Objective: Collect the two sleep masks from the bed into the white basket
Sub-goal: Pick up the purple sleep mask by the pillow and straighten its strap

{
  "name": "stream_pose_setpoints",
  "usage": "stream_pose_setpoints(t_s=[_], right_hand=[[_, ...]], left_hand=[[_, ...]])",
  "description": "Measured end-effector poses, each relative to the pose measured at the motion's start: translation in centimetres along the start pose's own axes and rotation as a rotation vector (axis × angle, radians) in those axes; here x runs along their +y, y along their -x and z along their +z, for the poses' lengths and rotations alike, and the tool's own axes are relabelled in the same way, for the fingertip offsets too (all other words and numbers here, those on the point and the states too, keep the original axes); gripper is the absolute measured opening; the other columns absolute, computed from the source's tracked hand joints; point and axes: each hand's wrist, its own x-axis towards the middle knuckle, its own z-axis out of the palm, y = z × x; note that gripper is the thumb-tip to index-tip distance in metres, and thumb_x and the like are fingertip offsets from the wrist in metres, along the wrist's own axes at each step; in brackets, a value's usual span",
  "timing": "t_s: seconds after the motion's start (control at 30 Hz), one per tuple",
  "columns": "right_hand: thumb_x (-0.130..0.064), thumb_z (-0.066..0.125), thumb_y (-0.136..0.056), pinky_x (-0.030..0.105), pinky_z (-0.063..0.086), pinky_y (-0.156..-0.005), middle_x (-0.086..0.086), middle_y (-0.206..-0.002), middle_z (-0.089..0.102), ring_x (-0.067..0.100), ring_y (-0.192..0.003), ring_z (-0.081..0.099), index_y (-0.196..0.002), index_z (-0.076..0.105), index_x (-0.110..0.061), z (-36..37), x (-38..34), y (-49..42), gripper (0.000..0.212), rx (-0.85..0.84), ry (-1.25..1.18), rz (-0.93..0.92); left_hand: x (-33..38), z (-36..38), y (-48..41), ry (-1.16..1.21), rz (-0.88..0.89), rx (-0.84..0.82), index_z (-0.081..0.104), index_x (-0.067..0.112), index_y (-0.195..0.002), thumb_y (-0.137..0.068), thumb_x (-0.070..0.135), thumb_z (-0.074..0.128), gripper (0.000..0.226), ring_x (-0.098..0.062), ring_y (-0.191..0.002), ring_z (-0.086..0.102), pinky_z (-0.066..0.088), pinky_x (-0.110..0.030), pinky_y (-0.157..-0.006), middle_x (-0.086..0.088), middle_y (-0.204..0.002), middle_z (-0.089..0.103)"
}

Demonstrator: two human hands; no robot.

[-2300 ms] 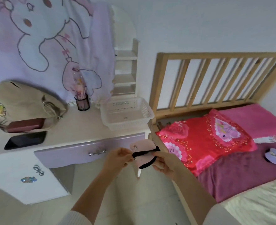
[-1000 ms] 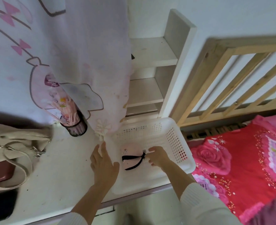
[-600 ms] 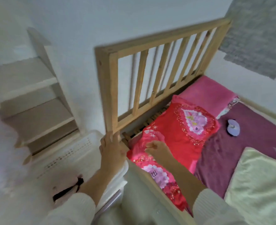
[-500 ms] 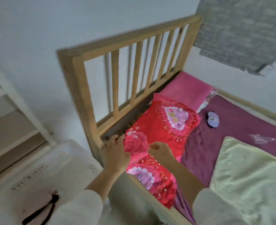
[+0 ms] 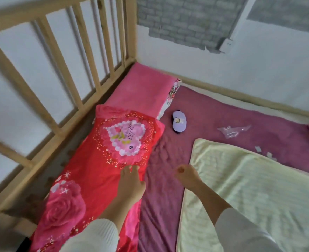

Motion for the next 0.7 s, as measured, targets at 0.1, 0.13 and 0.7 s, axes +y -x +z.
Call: stream_pose_setpoints(t_s=[0.1,0.13,0.7], right_hand=[[-0.011,0.054,-0.082,0.034,0.051,-0.071,0.014,-0.084,0.068,0.030,-0.081,0.064,-0.084,0.071,-0.002,-2.3,0.4,-5.3,0.018,-0.007,0.014,0.074],[-0.008,0.052,-0.082,0.033,0.049,-0.064,0.012,-0.074,0.063,0.027,-0.070,0.059,-0.073,0.067,-0.004,-2.9,0.3,-7.0,0.018,-0.012,0.029,0.098],[-0.026,0.059,-0.082,0.040,0.050,-0.085,0.007,-0.130,0.052,0.029,-0.112,0.054,-0.129,0.048,-0.015,-1.2,3.7,-38.9,0.049,0.034,0.376,0.059]], left_hand=[[2.1,0.6,-5.3,-0.016,0.033,-0.058,0.037,0.010,-0.137,-0.084,0.020,0.056,0.057,-0.032,-0.133,0.030,0.028,-0.041,-0.113,-0.016,-0.142,0.038],[2.6,0.8,-7.3,-0.021,0.048,-0.071,0.037,0.009,-0.137,-0.084,0.019,0.056,0.057,-0.031,-0.133,0.031,0.031,-0.041,-0.111,-0.015,-0.142,0.038],[-1.2,13.9,-37.4,-0.396,0.246,-0.039,0.014,0.007,-0.150,-0.079,0.042,0.065,0.094,-0.037,-0.147,0.009,0.014,-0.051,-0.118,-0.022,-0.159,0.008]])
